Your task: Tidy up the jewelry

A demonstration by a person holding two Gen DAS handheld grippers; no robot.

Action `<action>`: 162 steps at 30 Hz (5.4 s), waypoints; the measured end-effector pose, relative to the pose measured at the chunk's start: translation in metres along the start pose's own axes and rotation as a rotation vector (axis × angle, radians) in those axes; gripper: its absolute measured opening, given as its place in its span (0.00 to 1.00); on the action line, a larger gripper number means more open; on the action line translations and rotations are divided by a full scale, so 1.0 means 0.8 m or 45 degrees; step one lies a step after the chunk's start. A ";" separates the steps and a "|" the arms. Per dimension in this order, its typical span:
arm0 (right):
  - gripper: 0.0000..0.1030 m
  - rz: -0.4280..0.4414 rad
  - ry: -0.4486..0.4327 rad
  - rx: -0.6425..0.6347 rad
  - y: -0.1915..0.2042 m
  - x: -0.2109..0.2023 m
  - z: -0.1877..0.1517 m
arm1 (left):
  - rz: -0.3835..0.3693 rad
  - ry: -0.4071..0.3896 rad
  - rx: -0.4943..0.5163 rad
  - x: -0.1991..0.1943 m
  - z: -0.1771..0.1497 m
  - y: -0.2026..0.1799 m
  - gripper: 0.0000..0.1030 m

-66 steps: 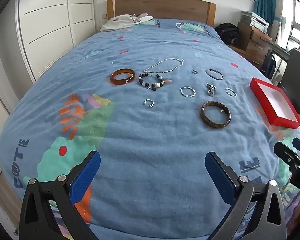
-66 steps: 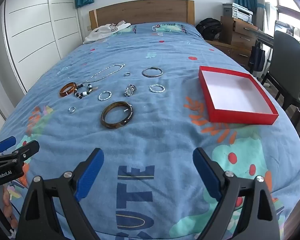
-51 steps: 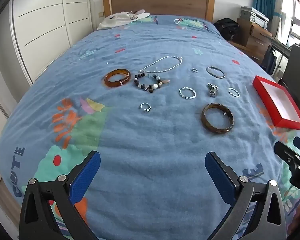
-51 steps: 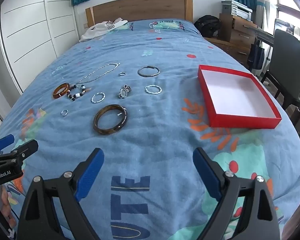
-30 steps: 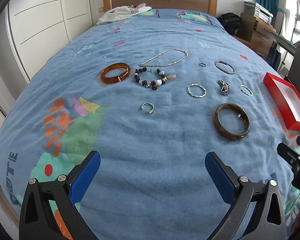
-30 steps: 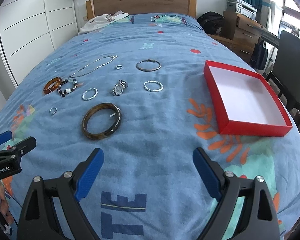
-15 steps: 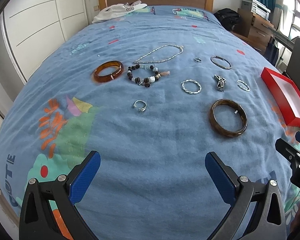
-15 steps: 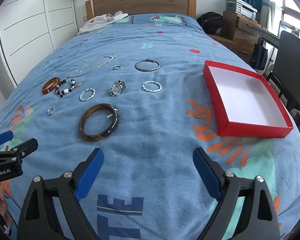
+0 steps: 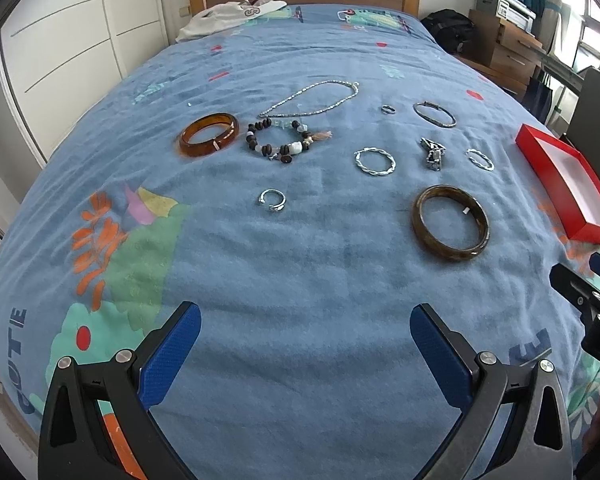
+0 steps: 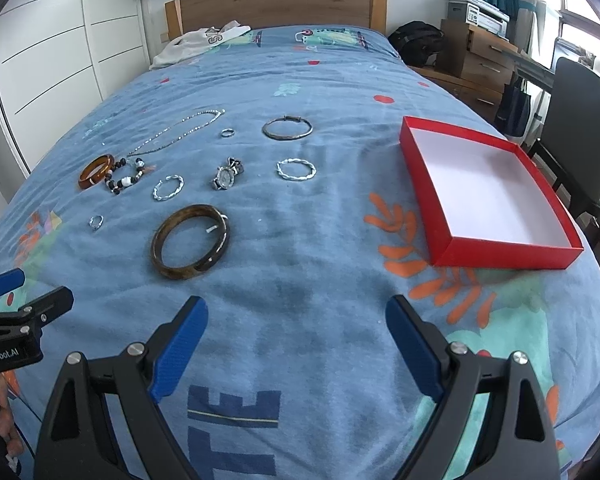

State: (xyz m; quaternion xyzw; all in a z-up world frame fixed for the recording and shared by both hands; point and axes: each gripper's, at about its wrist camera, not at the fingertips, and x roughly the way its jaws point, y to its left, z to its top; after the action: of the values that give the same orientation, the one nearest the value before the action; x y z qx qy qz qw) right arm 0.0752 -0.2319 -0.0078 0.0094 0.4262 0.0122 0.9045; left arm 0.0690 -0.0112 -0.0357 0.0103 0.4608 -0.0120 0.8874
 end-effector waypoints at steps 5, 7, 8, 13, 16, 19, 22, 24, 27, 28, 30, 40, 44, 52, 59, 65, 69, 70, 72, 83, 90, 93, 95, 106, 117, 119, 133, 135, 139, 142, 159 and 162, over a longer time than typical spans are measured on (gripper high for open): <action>0.88 -0.007 -0.011 -0.003 0.001 -0.008 0.001 | 0.022 0.003 0.014 -0.002 -0.003 -0.003 0.99; 0.88 -0.004 -0.017 -0.002 0.001 -0.012 0.001 | 0.032 0.007 0.015 -0.003 -0.004 -0.004 0.99; 0.88 -0.004 -0.020 -0.005 0.002 -0.015 0.001 | 0.034 0.013 0.024 -0.003 -0.005 -0.004 0.99; 0.88 0.000 -0.031 -0.014 0.005 -0.027 -0.001 | 0.017 0.027 0.037 -0.010 -0.010 -0.008 0.99; 0.88 0.002 -0.037 -0.013 0.005 -0.035 -0.003 | 0.008 0.019 0.042 -0.017 -0.013 -0.012 0.99; 0.88 0.005 -0.040 -0.004 0.004 -0.041 -0.005 | -0.005 0.014 0.040 -0.024 -0.015 -0.011 0.99; 0.88 0.000 -0.048 0.006 0.000 -0.048 -0.005 | -0.005 0.024 0.019 -0.029 -0.015 -0.007 0.99; 0.88 -0.006 -0.057 0.007 -0.002 -0.054 -0.005 | -0.003 0.014 0.007 -0.033 -0.015 -0.004 0.99; 0.88 -0.007 -0.071 0.014 -0.004 -0.061 -0.004 | 0.004 -0.004 -0.003 -0.040 -0.015 0.000 0.99; 0.88 -0.007 -0.075 0.013 -0.004 -0.063 -0.003 | 0.006 -0.007 -0.005 -0.042 -0.015 0.001 0.99; 0.88 -0.006 -0.083 0.010 -0.003 -0.065 -0.003 | 0.006 -0.011 -0.016 -0.044 -0.015 0.005 0.99; 0.88 0.025 -0.098 -0.010 0.006 -0.067 -0.004 | 0.048 -0.038 -0.053 -0.050 -0.018 0.022 0.99; 0.88 0.036 -0.102 -0.011 0.006 -0.067 -0.004 | 0.059 -0.084 -0.063 -0.056 -0.019 0.027 0.99; 0.88 0.041 -0.113 -0.017 0.008 -0.067 -0.002 | 0.036 -0.076 -0.078 -0.058 -0.019 0.028 0.99; 0.88 0.042 -0.111 -0.006 0.004 -0.063 0.000 | 0.050 -0.026 -0.098 -0.044 -0.021 0.034 0.99; 0.88 0.054 -0.108 -0.003 0.001 -0.055 0.003 | 0.049 -0.024 -0.102 -0.038 -0.019 0.039 0.99; 0.88 0.072 -0.104 -0.023 0.005 -0.048 0.007 | 0.057 -0.026 -0.112 -0.033 -0.017 0.044 0.99; 0.88 0.078 -0.102 -0.025 0.006 -0.046 0.008 | 0.056 -0.024 -0.113 -0.032 -0.017 0.045 0.99; 0.88 0.094 -0.096 -0.029 0.008 -0.040 0.008 | 0.051 -0.022 -0.120 -0.028 -0.016 0.049 0.99; 0.88 0.140 -0.063 -0.073 0.026 -0.009 0.009 | 0.035 0.009 -0.145 -0.005 -0.017 0.064 0.99; 0.88 0.143 -0.066 -0.077 0.029 -0.002 0.012 | 0.033 0.016 -0.155 0.002 -0.017 0.068 0.99; 0.88 0.139 -0.064 -0.075 0.027 0.001 0.013 | 0.033 0.019 -0.156 0.005 -0.016 0.068 0.99; 0.88 0.136 -0.064 -0.074 0.024 0.003 0.013 | 0.034 0.020 -0.158 0.007 -0.016 0.068 0.99; 0.88 0.146 -0.076 -0.062 0.003 0.010 0.022 | 0.042 0.023 -0.172 0.016 -0.006 0.066 0.96; 0.87 0.154 -0.075 -0.030 -0.020 0.028 0.037 | 0.013 0.017 -0.156 0.040 0.015 0.056 0.92; 0.87 0.153 -0.077 -0.026 -0.023 0.031 0.040 | 0.016 0.019 -0.161 0.043 0.017 0.057 0.92; 0.87 0.237 -0.052 -0.062 0.001 0.046 0.034 | -0.002 0.019 -0.192 0.055 0.021 0.073 0.90; 0.87 0.245 -0.051 -0.080 0.009 0.047 0.033 | -0.005 0.017 -0.196 0.055 0.021 0.076 0.90; 0.87 0.253 -0.046 -0.084 0.014 0.049 0.031 | -0.008 0.018 -0.204 0.056 0.021 0.080 0.90; 0.87 0.251 -0.043 -0.087 0.015 0.048 0.031 | -0.011 0.018 -0.208 0.056 0.020 0.081 0.89; 0.87 0.303 -0.020 -0.199 0.049 0.061 0.022 | -0.065 0.007 -0.173 0.071 0.032 0.082 0.85; 0.87 0.309 -0.014 -0.221 0.053 0.068 0.022 | -0.074 0.002 -0.160 0.076 0.037 0.080 0.85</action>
State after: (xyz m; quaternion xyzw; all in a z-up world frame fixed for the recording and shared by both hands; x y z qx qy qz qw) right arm 0.1231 -0.1878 -0.0377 -0.0174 0.4143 0.1584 0.8961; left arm 0.1303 0.0516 -0.0682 -0.0590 0.4613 -0.0088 0.8852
